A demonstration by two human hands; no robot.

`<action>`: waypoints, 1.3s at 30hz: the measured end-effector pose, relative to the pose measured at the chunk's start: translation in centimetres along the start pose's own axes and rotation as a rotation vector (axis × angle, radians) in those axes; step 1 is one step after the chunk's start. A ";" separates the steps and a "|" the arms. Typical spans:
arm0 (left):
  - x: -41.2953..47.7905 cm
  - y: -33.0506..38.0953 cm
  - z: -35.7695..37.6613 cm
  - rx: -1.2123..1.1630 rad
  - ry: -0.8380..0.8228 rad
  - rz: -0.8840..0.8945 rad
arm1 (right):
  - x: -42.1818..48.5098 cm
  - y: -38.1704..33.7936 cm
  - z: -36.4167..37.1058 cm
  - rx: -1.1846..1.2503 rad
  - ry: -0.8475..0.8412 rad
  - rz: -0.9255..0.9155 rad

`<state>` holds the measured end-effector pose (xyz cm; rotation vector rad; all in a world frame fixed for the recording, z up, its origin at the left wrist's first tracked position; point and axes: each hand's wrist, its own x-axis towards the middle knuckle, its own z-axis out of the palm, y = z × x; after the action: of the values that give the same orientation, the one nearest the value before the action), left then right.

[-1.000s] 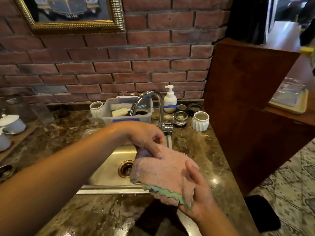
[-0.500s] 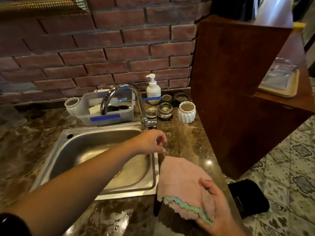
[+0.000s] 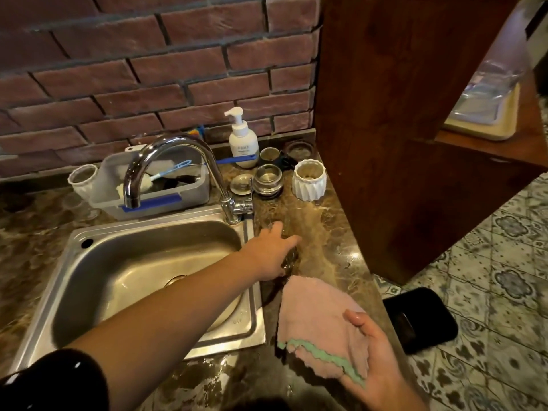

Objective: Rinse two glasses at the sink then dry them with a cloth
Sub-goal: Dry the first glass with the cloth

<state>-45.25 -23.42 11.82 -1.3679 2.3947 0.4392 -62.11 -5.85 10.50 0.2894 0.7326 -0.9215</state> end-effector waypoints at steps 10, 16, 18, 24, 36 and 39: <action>0.2 0.0 0.5 0.030 -0.013 0.031 | -0.1 -0.3 0.0 0.081 -0.035 0.040; 0.4 0.5 0.1 -0.006 -0.064 0.023 | -0.6 0.4 0.8 0.038 0.056 0.017; -0.2 0.2 0.0 -0.072 -0.043 0.011 | -0.9 0.4 1.0 0.020 0.057 -0.018; -5.6 -0.8 -3.6 -0.262 0.066 0.060 | -2.4 1.2 2.4 -0.097 0.022 -0.196; -21.2 -2.7 -11.1 -0.424 0.292 0.135 | -4.2 9.2 12.9 -1.043 0.021 -0.771; -24.4 -4.1 -11.2 -0.459 0.344 0.145 | -3.5 11.5 15.1 -1.185 -0.026 -0.910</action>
<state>-31.73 -11.66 32.24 -1.5634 2.8049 0.9047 -47.43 -4.76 22.99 -1.1862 1.2876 -1.1457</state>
